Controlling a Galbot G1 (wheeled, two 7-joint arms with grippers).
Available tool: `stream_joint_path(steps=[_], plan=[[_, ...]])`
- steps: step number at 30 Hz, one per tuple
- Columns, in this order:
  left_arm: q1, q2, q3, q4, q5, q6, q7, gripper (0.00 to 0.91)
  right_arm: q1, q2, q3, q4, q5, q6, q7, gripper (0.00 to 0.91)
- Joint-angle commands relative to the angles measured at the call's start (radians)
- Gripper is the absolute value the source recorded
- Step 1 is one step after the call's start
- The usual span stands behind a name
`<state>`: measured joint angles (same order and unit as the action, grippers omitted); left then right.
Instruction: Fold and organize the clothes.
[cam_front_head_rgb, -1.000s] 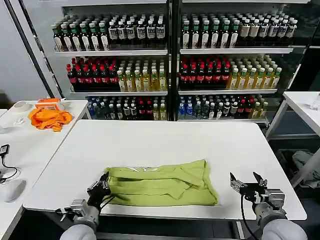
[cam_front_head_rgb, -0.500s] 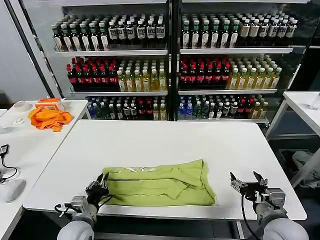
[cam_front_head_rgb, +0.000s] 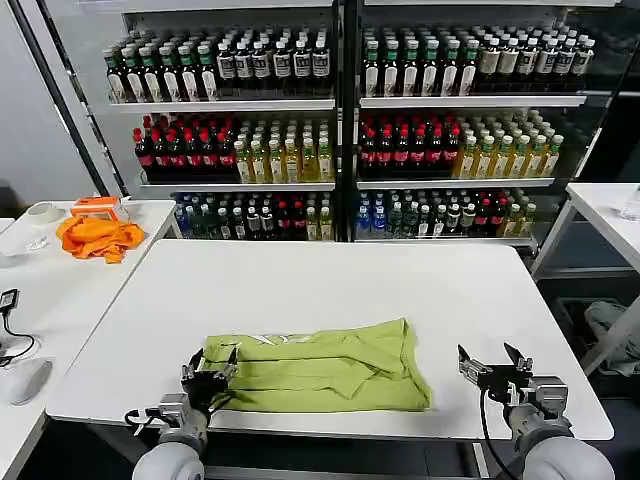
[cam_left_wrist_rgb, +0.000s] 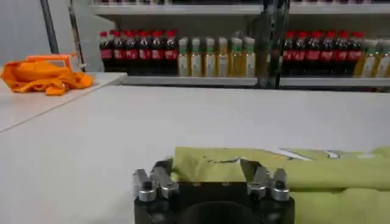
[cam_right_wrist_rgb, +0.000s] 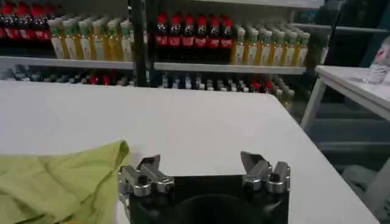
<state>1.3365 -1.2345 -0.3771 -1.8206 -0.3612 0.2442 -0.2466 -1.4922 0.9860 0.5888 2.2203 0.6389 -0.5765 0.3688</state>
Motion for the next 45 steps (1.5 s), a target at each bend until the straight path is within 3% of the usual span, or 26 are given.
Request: stream_joint_path(steps=[1, 2, 5, 31, 38, 45], plan=[[-0.002, -0.013, 0.022, 0.032, 0.052, 0.011, -0.017, 0.736, -0.004, -0.002, 0.007, 0.004, 0.001, 0.0, -0.001, 0.907], [0.0, -0.013, 0.022, 0.031, 0.055, 0.015, -0.019, 0.443, -0.005, -0.002, 0.009, 0.005, 0.002, -0.001, -0.001, 0.907], [0.005, -0.01, 0.022, 0.028, 0.058, 0.022, -0.022, 0.02, -0.008, -0.002, 0.011, 0.007, 0.002, -0.001, -0.001, 0.907], [0.022, 0.008, -0.041, 0.002, -0.023, 0.006, -0.023, 0.01, -0.016, 0.0, 0.023, 0.027, 0.01, -0.001, 0.007, 0.907], [0.035, 0.079, -0.169, -0.047, -0.09, 0.022, -0.013, 0.01, -0.012, 0.001, 0.02, 0.026, 0.012, 0.0, 0.006, 0.907], [0.036, 0.198, -0.344, -0.08, -0.196, 0.055, 0.002, 0.01, 0.001, -0.008, 0.02, 0.024, 0.025, 0.0, 0.004, 0.907]])
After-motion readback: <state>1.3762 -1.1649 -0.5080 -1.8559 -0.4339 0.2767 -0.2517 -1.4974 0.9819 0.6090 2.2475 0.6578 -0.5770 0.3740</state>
